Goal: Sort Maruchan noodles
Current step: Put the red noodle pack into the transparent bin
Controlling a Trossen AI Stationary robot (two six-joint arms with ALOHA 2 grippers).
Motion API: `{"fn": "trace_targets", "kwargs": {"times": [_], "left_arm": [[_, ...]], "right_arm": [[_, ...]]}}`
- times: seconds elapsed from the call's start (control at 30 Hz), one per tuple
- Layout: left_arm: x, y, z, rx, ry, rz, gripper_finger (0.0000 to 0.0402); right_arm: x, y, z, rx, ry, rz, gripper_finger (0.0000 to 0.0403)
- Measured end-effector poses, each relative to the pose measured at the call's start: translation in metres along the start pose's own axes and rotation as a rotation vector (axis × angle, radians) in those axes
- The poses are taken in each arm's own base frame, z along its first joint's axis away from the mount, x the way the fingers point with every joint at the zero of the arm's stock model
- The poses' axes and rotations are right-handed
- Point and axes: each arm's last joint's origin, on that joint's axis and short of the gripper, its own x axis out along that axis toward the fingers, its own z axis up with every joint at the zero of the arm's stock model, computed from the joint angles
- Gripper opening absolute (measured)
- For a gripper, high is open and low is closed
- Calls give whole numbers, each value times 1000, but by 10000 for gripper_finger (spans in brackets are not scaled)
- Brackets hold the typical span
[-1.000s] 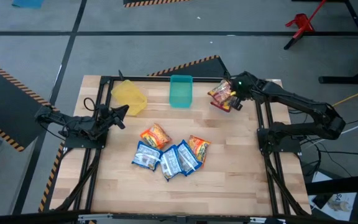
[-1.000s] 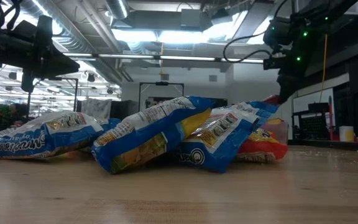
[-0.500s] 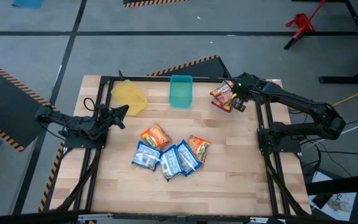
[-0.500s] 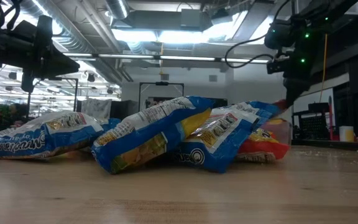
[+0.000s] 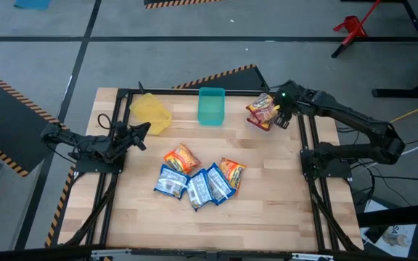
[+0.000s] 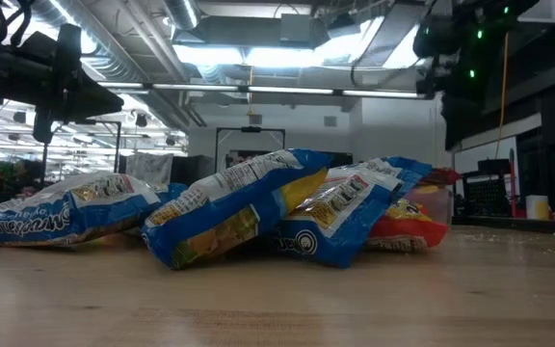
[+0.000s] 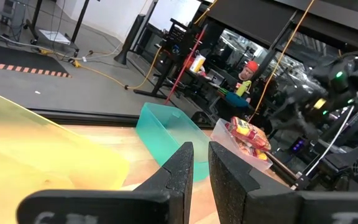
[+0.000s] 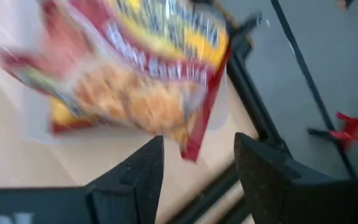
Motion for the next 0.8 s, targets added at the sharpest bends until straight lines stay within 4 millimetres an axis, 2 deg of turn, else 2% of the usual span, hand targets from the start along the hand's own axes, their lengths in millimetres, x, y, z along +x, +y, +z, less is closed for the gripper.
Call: {"fn": "trace_targets", "kwargs": {"times": [0.07,0.17,0.3,0.4,0.57,0.7,0.8], "left_arm": [[0,0,0,1,0,0,44],[0,0,0,1,-1,3,44],[0,0,0,1,-1,2,44],[0,0,0,1,0,-1,44],[0,0,0,17,0,0,44],[0,0,0,26,0,0,44],[0,0,0,26,0,0,44]], "right_arm": [[-11,-4,6,41,-75,27,180],[-16,-9,27,101,-279,37,173],[-1,-11,56,99,-442,38,160],[26,-8,71,87,-439,51,152],[71,1,85,29,-338,103,147],[86,5,90,-7,-244,132,147],[85,4,93,-17,-204,156,147]]}}
